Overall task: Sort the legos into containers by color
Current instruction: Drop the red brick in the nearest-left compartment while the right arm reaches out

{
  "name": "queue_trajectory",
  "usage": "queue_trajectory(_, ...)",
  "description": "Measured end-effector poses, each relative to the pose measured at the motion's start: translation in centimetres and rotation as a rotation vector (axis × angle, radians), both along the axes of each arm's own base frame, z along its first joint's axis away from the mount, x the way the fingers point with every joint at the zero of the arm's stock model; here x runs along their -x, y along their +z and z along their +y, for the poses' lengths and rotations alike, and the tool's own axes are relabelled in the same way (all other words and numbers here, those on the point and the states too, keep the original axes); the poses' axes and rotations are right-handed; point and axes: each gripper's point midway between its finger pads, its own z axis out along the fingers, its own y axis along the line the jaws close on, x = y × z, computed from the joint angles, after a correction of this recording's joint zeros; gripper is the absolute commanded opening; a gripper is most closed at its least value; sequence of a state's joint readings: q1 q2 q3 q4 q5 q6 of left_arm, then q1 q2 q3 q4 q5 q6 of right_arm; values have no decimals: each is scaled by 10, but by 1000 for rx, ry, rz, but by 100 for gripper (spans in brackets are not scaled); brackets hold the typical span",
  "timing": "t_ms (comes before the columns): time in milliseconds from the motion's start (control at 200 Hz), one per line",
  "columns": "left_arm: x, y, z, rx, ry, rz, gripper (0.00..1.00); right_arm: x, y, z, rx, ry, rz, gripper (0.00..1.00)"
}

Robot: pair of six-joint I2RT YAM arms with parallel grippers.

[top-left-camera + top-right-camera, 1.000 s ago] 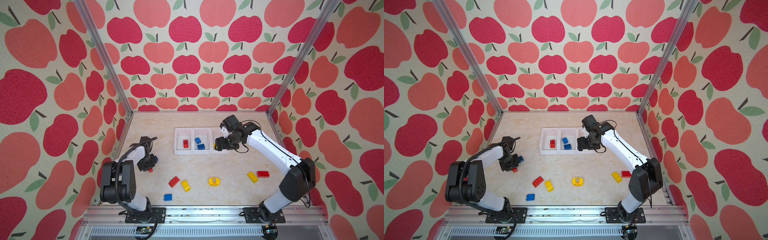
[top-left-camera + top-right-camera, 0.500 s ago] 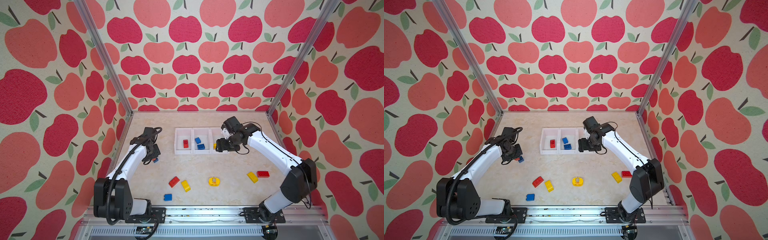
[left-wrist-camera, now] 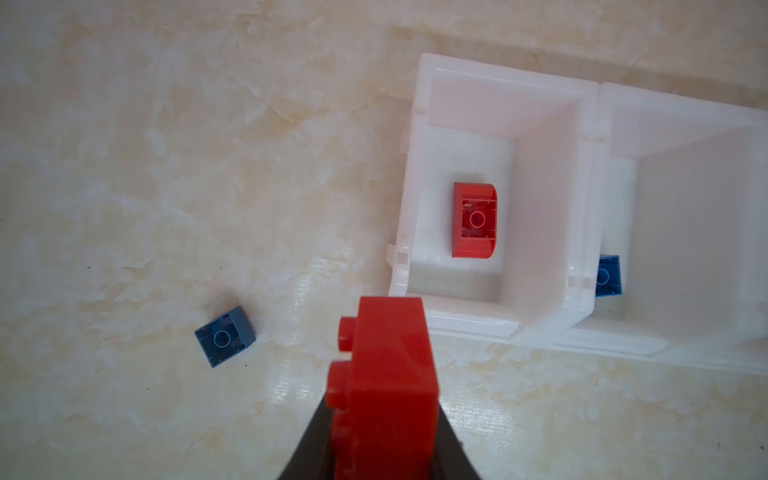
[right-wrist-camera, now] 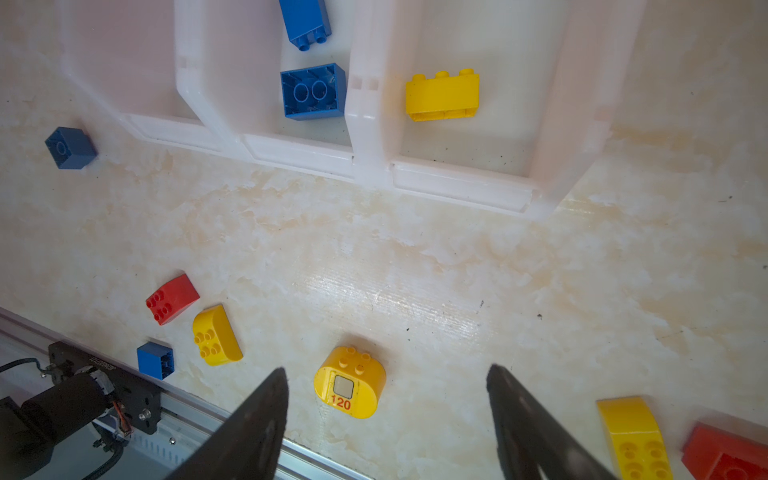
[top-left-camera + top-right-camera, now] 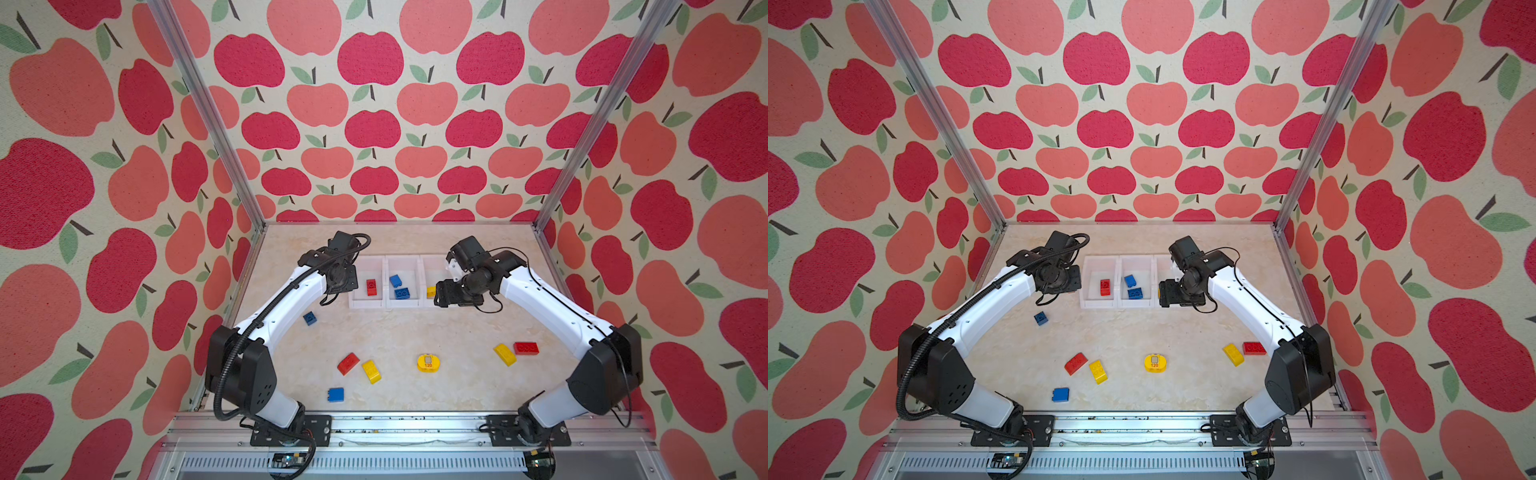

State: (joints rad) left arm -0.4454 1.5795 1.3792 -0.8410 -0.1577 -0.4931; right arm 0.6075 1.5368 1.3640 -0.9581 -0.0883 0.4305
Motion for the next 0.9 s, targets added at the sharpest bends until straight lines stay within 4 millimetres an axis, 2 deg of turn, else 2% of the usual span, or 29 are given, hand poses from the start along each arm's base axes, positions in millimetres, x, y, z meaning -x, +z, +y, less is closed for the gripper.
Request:
queue_trajectory(165, -21, -6, -24, -20, -66, 5, 17, 3, 3, -3, -10, -12, -8, 78)
queue_trajectory(370, -42, -24, -38, -38, -108, 36, 17, 7, 6, -9, -19, -34, -18, 78)
queue_trajectory(530, -52, -46, -44, -64, -125, 78, 17, 11, 6, -16, -20, -56, -21, 78)
queue_trajectory(755, -57, -80, -46, -101, -132, 152, 22, 14, 9, -25, -28, -81, -32, 78)
queue_trajectory(896, -56, -94, -44, -117, -130, 186, 32, 15, 7, -30, -21, -94, -32, 78)
